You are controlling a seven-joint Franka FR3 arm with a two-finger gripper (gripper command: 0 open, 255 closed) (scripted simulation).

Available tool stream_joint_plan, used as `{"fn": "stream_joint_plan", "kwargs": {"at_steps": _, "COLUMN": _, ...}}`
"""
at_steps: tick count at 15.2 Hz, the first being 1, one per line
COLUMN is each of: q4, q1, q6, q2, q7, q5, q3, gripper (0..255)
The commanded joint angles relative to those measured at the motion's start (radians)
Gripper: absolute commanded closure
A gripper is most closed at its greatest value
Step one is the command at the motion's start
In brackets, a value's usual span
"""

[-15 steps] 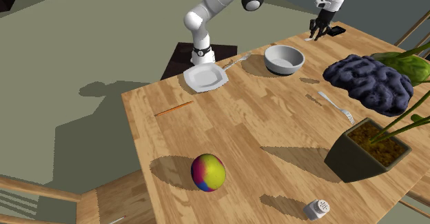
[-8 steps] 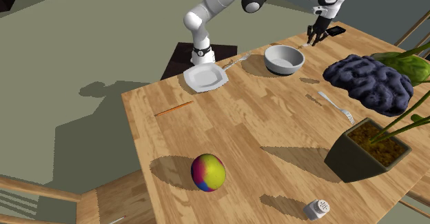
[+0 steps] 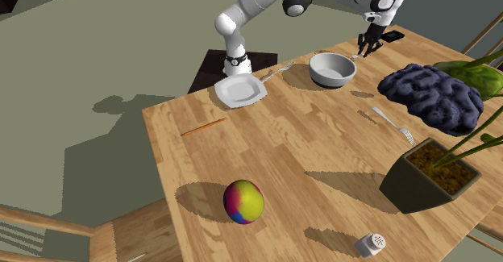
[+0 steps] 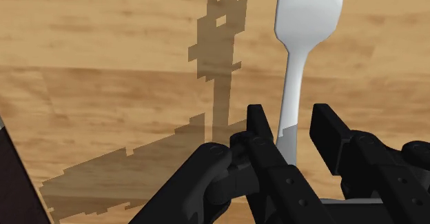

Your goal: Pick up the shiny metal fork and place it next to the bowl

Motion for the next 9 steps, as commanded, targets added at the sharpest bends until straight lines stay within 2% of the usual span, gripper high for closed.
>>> {"fn": "stream_joint_plan", "kwargs": {"at_steps": 1, "q4": 0.0, "q1": 0.0, "q6": 0.0, "q2": 0.0, "q7": 0.0, "q5": 0.0, "q3": 0.0, "gripper": 255}}
{"fn": "stream_joint_plan", "kwargs": {"at_steps": 3, "q4": 0.0, "q1": 0.0, "q6": 0.0, "q2": 0.0, "q7": 0.0, "q5": 0.0, "q3": 0.0, "gripper": 255}}
{"fn": "stream_joint_plan", "kwargs": {"at_steps": 4, "q4": 0.0, "q1": 0.0, "q6": 0.0, "q2": 0.0, "q7": 0.0, "q5": 0.0, "q3": 0.0, "gripper": 0}}
{"fn": "stream_joint_plan", "kwargs": {"at_steps": 9, "q4": 0.0, "q1": 0.0, "q6": 0.0, "q2": 0.0, "q7": 0.0, "q5": 0.0, "q3": 0.0, "gripper": 0}}
